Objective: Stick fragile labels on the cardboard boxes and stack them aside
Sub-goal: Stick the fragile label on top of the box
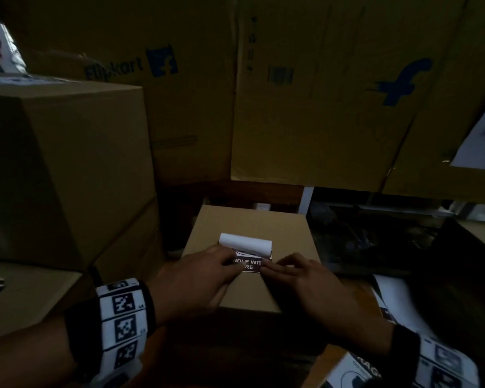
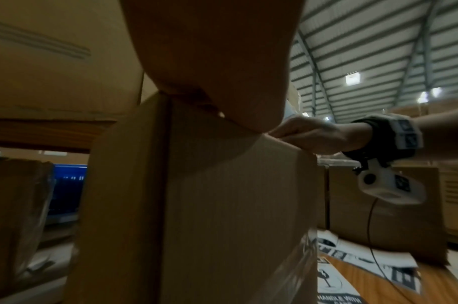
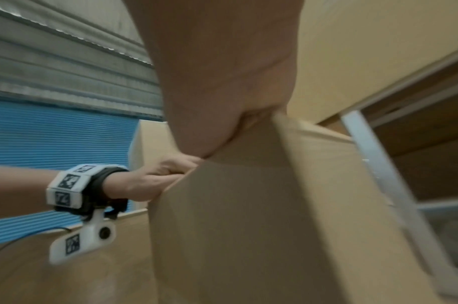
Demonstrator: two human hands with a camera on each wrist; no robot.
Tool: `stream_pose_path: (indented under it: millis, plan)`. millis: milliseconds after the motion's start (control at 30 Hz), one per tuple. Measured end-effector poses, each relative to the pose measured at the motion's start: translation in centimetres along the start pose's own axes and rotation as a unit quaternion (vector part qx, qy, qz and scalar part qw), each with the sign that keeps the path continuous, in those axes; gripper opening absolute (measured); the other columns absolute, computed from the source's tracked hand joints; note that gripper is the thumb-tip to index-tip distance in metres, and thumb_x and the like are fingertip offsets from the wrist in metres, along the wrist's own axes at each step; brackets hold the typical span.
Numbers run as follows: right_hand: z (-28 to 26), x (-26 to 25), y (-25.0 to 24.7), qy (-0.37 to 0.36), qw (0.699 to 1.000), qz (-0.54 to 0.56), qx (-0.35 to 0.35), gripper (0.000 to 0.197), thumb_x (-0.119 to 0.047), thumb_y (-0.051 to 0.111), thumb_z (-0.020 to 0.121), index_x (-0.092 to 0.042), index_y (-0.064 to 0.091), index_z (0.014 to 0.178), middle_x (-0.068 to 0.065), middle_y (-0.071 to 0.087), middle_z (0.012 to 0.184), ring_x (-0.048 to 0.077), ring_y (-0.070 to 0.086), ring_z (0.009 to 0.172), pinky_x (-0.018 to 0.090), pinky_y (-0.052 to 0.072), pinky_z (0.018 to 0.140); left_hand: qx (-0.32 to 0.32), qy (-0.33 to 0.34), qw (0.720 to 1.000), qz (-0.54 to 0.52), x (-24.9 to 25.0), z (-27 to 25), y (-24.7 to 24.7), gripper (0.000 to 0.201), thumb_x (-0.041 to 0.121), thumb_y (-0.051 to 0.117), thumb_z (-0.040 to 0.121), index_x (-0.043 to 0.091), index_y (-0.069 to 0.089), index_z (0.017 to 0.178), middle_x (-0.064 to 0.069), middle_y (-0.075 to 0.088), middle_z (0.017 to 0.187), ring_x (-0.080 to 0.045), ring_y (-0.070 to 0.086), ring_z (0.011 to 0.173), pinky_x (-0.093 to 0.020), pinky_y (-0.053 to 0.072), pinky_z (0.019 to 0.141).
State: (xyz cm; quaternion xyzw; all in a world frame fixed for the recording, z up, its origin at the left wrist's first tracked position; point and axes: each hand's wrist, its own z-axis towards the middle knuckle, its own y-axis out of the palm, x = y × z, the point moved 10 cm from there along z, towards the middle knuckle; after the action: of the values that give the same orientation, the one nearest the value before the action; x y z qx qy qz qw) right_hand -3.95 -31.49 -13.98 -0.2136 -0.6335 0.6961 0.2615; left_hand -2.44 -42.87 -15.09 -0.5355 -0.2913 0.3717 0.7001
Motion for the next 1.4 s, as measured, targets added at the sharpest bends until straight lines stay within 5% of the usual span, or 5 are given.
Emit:
stream_pose_path:
  millis: [200, 400, 1033, 1267, 1400]
  plan:
    - [-0.7, 0.1, -0.2, 0.007, 0.999, 0.035, -0.037, 0.064, -0.063, 0.013, 0.094, -0.036, 0.048, 0.140, -0.020, 0.041, 0.150, 0.012, 0.039, 0.128, 0.034, 0.044, 0.094, 0.032, -0.044, 0.998, 0.030, 0.1, -0.8, -1.3, 0.038, 0.033, 0.042, 0.081, 0.012, 0.072, 0.089, -0.006, 0.071, 0.090, -0.019, 0.068, 0.076, -0.026, 0.056, 0.056]
    - [3.0, -0.3, -1.5, -0.021, 0.998, 0.059, -0.031, 0.026, -0.031, 0.059, 0.094, -0.024, 0.069, 0.117, 0.000, 0.064, 0.123, 0.019, 0.054, 0.111, 0.034, 0.046, 0.092, 0.014, -0.056, 0.998, -0.013, -1.1, 0.3, -1.8, 0.034, 0.036, 0.038, 0.090, 0.017, 0.064, 0.081, -0.001, 0.060, 0.088, -0.018, 0.058, 0.082, -0.032, 0.049, 0.067]
    - [11.6, 1.7, -1.4, -0.105, 0.991, 0.023, -0.082, 0.021, -0.030, 0.063, 0.094, -0.014, 0.071, 0.106, 0.006, 0.062, 0.109, 0.019, 0.059, 0.094, 0.031, 0.048, 0.076, -0.061, -0.025, 0.994, 0.092, -1.4, 1.8, -0.2, 0.037, 0.026, 0.045, 0.098, 0.015, 0.052, 0.133, -0.004, 0.054, 0.129, -0.023, 0.049, 0.111, -0.039, 0.050, 0.085]
    - [13.4, 4.8, -2.4, -0.034, 0.992, 0.113, -0.041, 0.011, -0.018, 0.064, 0.093, -0.013, 0.073, 0.099, 0.001, 0.069, 0.106, 0.006, 0.058, 0.084, 0.010, 0.040, 0.066, -0.071, 0.007, 0.988, 0.135, -0.7, 1.5, 0.1, 0.034, 0.026, 0.070, 0.076, 0.017, 0.069, 0.108, 0.001, 0.069, 0.108, -0.018, 0.061, 0.078, -0.030, 0.051, 0.055]
    - [14.3, 8.6, -1.2, 0.080, 0.962, 0.246, -0.082, 0.012, -0.026, 0.070, 0.089, -0.016, 0.074, 0.094, -0.006, 0.067, 0.088, 0.006, 0.059, 0.073, 0.014, 0.042, 0.057, -0.079, -0.012, 0.992, 0.098, -0.7, 2.1, -0.5, 0.045, 0.028, 0.053, 0.095, 0.014, 0.048, 0.137, -0.006, 0.049, 0.141, -0.025, 0.052, 0.113, -0.039, 0.049, 0.087]
